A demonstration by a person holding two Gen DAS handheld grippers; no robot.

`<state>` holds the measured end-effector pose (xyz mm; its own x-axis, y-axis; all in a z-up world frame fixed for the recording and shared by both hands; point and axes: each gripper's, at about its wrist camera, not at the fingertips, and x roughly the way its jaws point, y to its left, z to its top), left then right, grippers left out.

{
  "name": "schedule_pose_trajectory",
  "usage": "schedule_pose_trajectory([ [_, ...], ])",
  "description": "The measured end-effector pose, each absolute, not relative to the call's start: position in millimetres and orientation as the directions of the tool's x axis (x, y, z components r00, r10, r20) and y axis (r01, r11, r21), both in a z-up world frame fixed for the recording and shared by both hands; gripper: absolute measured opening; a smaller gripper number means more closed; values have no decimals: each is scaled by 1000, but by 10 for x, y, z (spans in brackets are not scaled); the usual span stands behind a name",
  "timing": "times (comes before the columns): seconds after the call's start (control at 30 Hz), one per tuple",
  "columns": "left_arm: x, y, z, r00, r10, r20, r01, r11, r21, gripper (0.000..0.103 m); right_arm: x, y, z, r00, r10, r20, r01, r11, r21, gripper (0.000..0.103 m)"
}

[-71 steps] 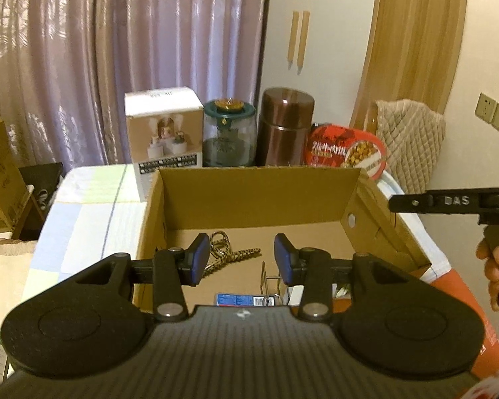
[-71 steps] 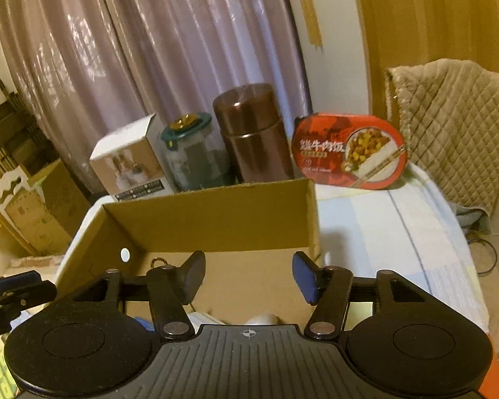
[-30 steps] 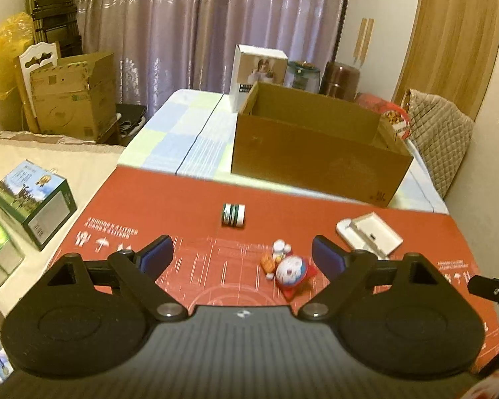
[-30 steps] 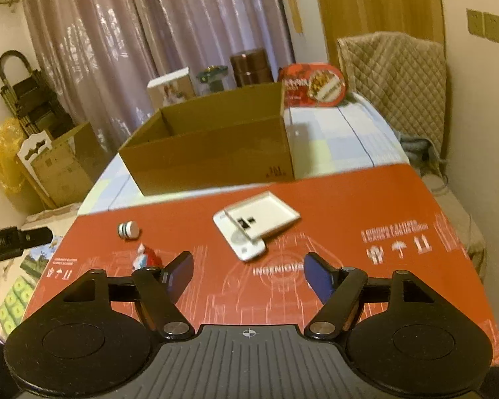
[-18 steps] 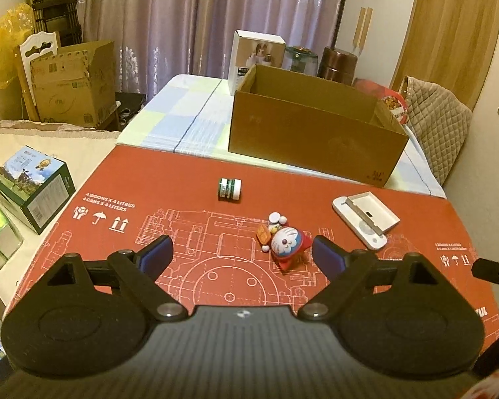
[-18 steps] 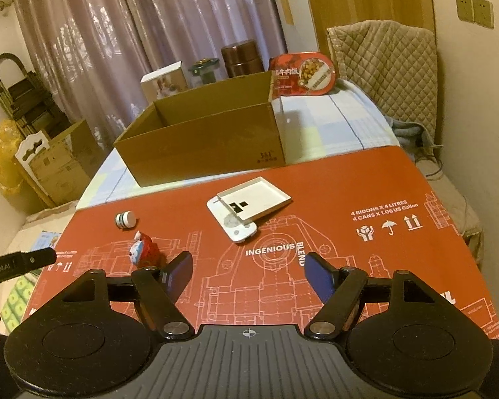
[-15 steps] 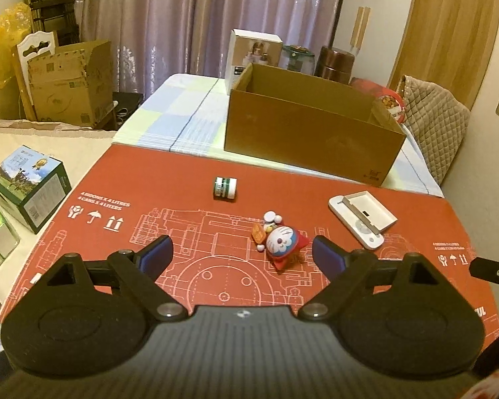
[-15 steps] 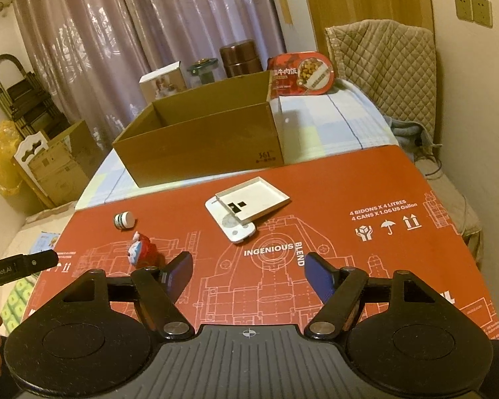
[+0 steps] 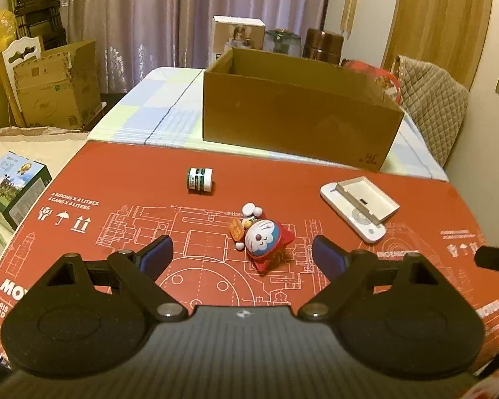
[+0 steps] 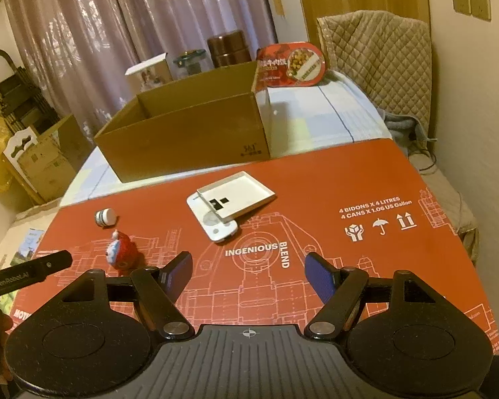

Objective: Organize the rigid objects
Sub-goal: 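Move both tools back over the remaining items on the mat, then grasp the red-and-blue Doraemon figure with the left tool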

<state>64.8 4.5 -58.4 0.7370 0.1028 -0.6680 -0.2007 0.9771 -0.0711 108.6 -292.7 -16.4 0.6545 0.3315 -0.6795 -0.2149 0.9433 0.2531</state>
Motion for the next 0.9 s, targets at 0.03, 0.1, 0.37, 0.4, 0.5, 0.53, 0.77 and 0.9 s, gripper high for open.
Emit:
schedule_pose_trajectory([
  [0.03, 675, 30, -620, 737, 106, -668, -199, 978, -65, 88, 1113, -2929, -183, 652, 331, -682, -215, 943, 253, 72],
  [0.1, 732, 15, -695, 730, 109, -674, -202, 978, -61, 88, 1161, -2923, -218, 648, 332, -685, -217, 943, 251, 72],
  [0.37, 977, -31, -962, 721, 136, -679, -225, 973, -43, 88, 1407, -2885, -387, 626, 331, -706, -223, 943, 245, 72],
  [0.4, 1005, -39, -993, 721, 141, -679, -228, 973, -41, 88, 1432, -2881, -411, 624, 331, -708, -223, 944, 244, 72],
  [0.5, 1088, -76, -1092, 718, 158, -677, -240, 970, -28, 86, 1514, -2863, -480, 614, 327, -718, -223, 945, 240, 72],
  [0.53, 1110, -98, -1126, 719, 167, -674, -245, 969, -21, 86, 1536, -2856, -501, 611, 327, -721, -223, 945, 239, 72],
  [0.77, 1219, -204, -1287, 723, 183, -666, -237, 972, 9, 77, 1668, -2827, -624, 594, 317, -739, -223, 948, 227, 72],
  [0.9, 1258, -232, -1331, 729, 190, -657, -231, 973, 25, 70, 1718, -2794, -685, 586, 313, -748, -225, 949, 220, 72],
])
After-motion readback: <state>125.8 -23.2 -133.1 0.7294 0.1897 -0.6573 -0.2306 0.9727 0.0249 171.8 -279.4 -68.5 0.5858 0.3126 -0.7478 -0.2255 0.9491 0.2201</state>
